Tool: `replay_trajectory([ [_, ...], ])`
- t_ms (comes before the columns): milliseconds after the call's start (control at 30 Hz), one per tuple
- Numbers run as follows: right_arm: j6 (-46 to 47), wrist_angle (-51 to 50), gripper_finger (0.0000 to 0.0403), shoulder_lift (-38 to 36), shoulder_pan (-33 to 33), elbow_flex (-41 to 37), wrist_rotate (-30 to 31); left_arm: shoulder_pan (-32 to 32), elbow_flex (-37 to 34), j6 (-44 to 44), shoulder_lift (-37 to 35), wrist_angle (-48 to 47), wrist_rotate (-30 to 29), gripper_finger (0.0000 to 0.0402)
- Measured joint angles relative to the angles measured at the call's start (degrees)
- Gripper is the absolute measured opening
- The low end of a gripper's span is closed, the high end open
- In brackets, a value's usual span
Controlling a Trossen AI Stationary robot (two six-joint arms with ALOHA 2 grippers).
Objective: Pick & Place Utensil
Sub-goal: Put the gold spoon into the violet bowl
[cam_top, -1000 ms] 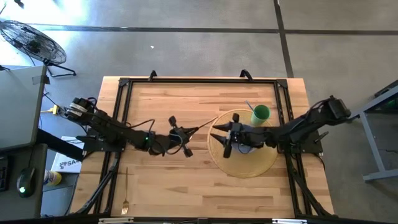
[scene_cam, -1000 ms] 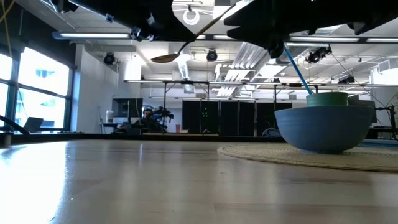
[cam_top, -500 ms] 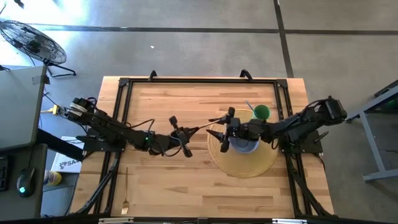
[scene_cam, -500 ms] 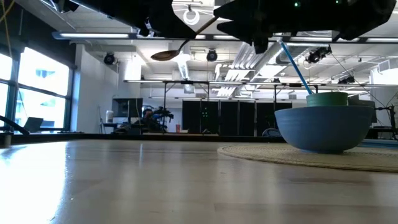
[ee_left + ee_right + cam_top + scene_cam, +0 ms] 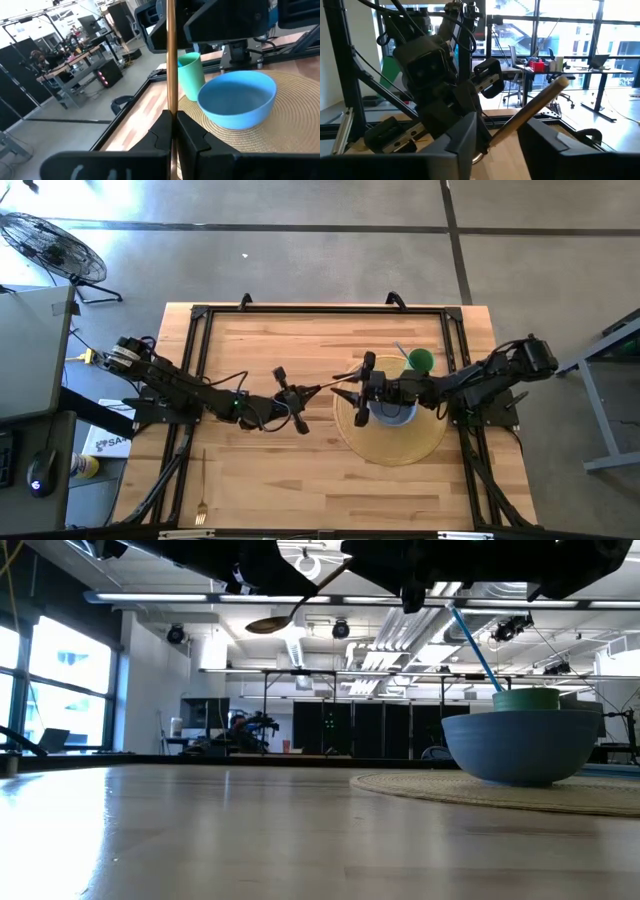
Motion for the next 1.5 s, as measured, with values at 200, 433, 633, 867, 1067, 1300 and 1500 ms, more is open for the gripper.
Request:
replay_trajectory([
  [200,0.07,0.19,0.0075,-0.02,-0.02,0.00,-0.54,0.00,0.00,-0.12,0.00,0.07,0.29,0.0001],
  [433,0.23,0.10,0.0024,-0.04,-0.02,0.00,-1.18,-0.02,0.00,-0.17,0.00,0.04,0.72,0.0002],
  [633,0.77,-1.11,0.0019,-0.44,0.00,0.00,-0.74,0.00,0.00,-2.47,0.00,0.26,1.55,0.0036],
  [867,1.94,-12.37,0.0024,-6.96,2.56,-0.74,7.65,-0.28,0.00,-3.00,-0.20,0.59,1.36,0.0101],
  [1067,7.70,-32.73,0.0020,-18.67,9.13,-1.75,15.72,-2.23,0.00,-2.98,-0.20,-0.17,-2.20,0.0122],
  [1300,22.38,-59.39,0.0024,-34.91,18.77,-1.75,27.87,-3.17,0.02,-5.43,-0.22,-2.17,-0.77,0.0124],
  [1500,40.89,-81.64,0.0024,-45.16,24.64,-1.77,34.49,-3.04,0.02,-7.66,-0.11,-2.67,1.82,0.0124],
])
